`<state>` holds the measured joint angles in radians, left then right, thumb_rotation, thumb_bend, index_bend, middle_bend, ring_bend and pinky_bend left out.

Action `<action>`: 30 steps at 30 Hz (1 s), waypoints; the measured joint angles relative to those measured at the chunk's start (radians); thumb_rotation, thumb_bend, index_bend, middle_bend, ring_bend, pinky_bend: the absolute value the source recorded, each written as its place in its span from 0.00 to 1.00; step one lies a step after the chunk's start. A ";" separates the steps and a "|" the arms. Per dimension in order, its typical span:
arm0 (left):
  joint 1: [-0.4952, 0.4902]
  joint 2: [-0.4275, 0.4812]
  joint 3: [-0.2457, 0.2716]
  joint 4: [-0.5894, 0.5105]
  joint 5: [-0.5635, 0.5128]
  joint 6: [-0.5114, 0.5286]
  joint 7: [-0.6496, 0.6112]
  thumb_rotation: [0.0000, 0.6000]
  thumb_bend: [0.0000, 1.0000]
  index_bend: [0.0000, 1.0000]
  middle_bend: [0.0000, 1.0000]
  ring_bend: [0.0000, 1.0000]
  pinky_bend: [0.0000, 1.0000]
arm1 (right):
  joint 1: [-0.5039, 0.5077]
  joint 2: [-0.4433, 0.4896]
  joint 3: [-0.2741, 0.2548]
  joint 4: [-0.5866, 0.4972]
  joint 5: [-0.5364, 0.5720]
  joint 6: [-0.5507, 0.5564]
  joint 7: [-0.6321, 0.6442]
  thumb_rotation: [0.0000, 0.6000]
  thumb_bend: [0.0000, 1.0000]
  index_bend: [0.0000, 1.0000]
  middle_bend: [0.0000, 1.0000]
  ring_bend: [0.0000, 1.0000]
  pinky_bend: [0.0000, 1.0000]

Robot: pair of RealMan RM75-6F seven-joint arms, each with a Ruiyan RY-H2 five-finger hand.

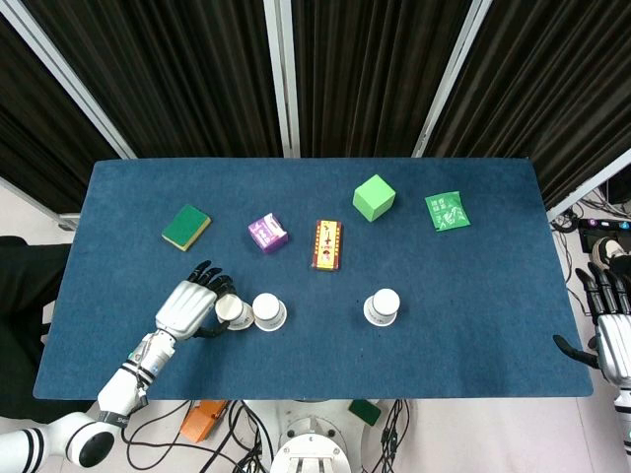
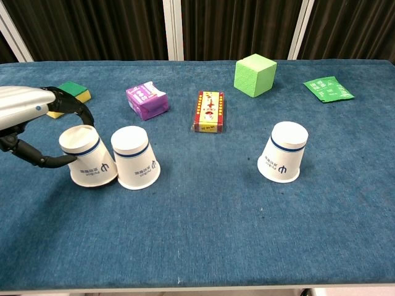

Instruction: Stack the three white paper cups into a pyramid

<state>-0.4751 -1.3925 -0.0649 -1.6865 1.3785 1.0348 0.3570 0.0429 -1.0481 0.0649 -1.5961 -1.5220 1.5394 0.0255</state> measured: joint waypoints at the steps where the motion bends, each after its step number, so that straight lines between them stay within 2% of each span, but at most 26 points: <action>1: -0.004 -0.002 -0.001 -0.001 -0.004 -0.002 0.006 0.84 0.35 0.41 0.22 0.13 0.00 | -0.001 0.000 0.000 0.000 0.000 0.001 0.001 1.00 0.25 0.00 0.06 0.00 0.00; 7: -0.015 -0.014 0.000 0.004 -0.023 -0.001 0.020 0.84 0.34 0.39 0.22 0.13 0.00 | -0.001 0.000 0.001 0.004 0.005 -0.003 0.004 1.00 0.25 0.00 0.06 0.00 0.00; 20: -0.024 -0.010 0.021 0.004 -0.038 0.005 0.049 0.83 0.33 0.18 0.22 0.13 0.00 | 0.011 -0.003 0.000 0.006 0.005 -0.032 0.003 1.00 0.25 0.00 0.06 0.00 0.00; 26: -0.016 0.018 0.033 -0.028 -0.036 0.027 0.072 0.83 0.32 0.14 0.22 0.13 0.00 | 0.050 0.008 -0.016 -0.028 -0.027 -0.104 -0.006 1.00 0.25 0.00 0.06 0.00 0.00; 30: 0.003 0.051 0.038 -0.054 -0.024 0.073 0.075 0.83 0.32 0.14 0.22 0.13 0.00 | 0.111 0.027 -0.028 -0.077 -0.066 -0.200 -0.006 1.00 0.25 0.00 0.06 0.00 0.00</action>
<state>-0.4722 -1.3420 -0.0267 -1.7405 1.3543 1.1076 0.4319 0.1534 -1.0209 0.0370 -1.6727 -1.5877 1.3396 0.0190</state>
